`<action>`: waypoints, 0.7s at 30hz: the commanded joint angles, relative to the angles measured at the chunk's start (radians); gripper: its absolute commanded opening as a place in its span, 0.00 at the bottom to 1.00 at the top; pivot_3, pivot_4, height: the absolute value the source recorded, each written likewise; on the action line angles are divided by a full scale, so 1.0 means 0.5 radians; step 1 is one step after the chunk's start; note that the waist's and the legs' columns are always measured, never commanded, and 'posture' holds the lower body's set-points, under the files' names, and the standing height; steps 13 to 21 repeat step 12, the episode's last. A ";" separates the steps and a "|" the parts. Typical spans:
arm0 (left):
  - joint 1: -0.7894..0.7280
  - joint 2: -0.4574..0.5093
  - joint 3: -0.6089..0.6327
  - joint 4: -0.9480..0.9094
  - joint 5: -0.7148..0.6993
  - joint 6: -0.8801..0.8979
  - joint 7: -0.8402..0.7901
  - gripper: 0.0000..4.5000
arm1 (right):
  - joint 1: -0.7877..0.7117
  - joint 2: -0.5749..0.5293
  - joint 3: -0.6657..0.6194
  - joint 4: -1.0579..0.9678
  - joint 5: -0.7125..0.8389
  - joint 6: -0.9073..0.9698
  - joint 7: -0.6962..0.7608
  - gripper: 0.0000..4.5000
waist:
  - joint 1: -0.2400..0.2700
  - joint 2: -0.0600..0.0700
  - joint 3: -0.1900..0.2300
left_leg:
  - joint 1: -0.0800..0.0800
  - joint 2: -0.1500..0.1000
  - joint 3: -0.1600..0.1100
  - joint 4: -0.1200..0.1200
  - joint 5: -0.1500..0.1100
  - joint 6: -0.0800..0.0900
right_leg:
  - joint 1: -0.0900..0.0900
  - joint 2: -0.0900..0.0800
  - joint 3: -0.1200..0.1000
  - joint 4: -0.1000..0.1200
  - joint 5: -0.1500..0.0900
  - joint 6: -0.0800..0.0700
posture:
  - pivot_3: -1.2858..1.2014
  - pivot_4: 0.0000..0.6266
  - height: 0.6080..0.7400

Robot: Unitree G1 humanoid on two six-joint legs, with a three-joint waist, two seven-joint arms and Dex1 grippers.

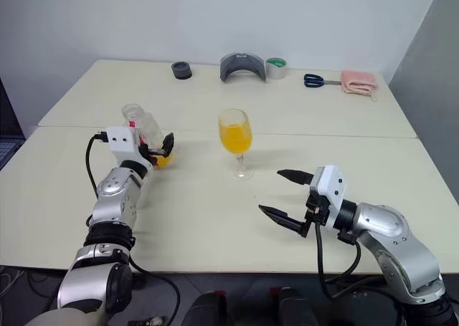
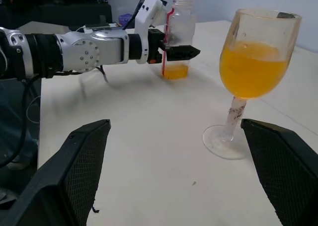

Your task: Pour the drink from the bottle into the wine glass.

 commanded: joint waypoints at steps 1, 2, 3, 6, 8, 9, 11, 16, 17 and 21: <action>0.138 0.002 0.005 -0.287 -0.036 0.132 0.005 1.00 | 0.106 -0.028 -0.020 -0.097 -0.042 -0.038 -0.014 1.00 | 0.000 0.000 0.000 | 0.000 0.000 0.000 0.000 0.000 0.000 | 0.000 0.000 0.000 0.000 0.000 0.000 | 0.52 0.24 1.00; 0.232 -0.003 -0.002 -0.437 -0.052 0.213 0.006 1.00 | 0.174 -0.033 -0.041 -0.113 -0.052 -0.032 -0.033 1.00 | 0.000 0.000 0.000 | 0.000 0.000 0.000 0.000 0.000 0.000 | 0.000 0.000 0.000 0.000 0.000 0.000 | 0.52 0.24 1.00; 0.320 -0.007 -0.004 -0.580 -0.067 0.290 0.013 1.00 | 0.239 -0.038 -0.059 -0.131 -0.065 -0.034 -0.049 1.00 | 0.000 0.000 0.000 | 0.000 0.000 0.000 -0.001 0.000 0.000 | 0.000 0.000 0.001 0.000 0.000 0.000 | 0.52 0.24 1.00; 0.596 -0.022 0.006 -1.039 -0.085 0.469 0.080 1.00 | 0.406 -0.030 -0.108 -0.181 -0.084 -0.017 -0.125 1.00 | -0.002 0.000 0.000 | 0.001 0.002 0.003 -0.001 0.000 0.000 | 0.000 -0.001 0.003 0.000 0.000 0.000 | 0.52 0.24 1.00; 0.794 -0.046 -0.002 -1.384 -0.105 0.643 0.134 1.00 | 0.486 0.028 -0.153 -0.194 -0.078 0.016 -0.240 1.00 | -0.001 -0.002 -0.001 | 0.003 0.002 0.004 -0.001 0.000 0.000 | 0.001 -0.001 0.005 0.001 0.000 0.000 | 0.52 0.24 1.00; 0.894 -0.061 -0.007 -1.556 -0.109 0.748 0.173 1.00 | 0.513 0.079 -0.178 -0.194 -0.076 0.047 -0.331 1.00 | -0.002 -0.004 -0.003 | 0.004 0.003 0.004 -0.001 0.000 0.000 | 0.001 -0.001 0.005 0.002 0.000 0.000 | 0.52 0.24 1.00; 1.066 -0.095 -0.002 -1.850 -0.132 0.922 0.237 1.00 | 0.553 0.162 -0.196 -0.202 -0.127 0.094 -0.500 1.00 | -0.002 -0.005 -0.003 | 0.008 0.003 0.005 -0.002 0.000 -0.001 | 0.004 -0.001 0.007 0.003 -0.001 0.001 | 0.52 0.24 1.00; 1.133 -0.112 0.006 -1.973 -0.141 1.003 0.269 1.00 | 0.569 0.194 -0.191 -0.206 -0.176 0.112 -0.579 1.00 | -0.002 -0.005 -0.003 | 0.010 0.003 0.006 -0.002 0.000 -0.001 | 0.004 0.000 0.008 0.004 -0.002 0.003 | 0.52 0.24 1.00; 1.133 -0.112 0.006 -1.973 -0.141 1.003 0.269 1.00 | 0.569 0.194 -0.191 -0.206 -0.176 0.112 -0.579 1.00 | -0.002 -0.005 -0.003 | 0.010 0.003 0.006 -0.002 0.000 -0.001 | 0.004 0.000 0.008 0.004 -0.002 0.003 | 0.52 0.24 1.00; 1.133 -0.112 0.006 -1.973 -0.141 1.003 0.269 1.00 | 0.569 0.194 -0.191 -0.206 -0.176 0.112 -0.579 1.00 | -0.002 -0.005 -0.003 | 0.010 0.003 0.006 -0.002 0.000 -0.001 | 0.004 0.000 0.008 0.004 -0.002 0.003 | 0.52 0.24 1.00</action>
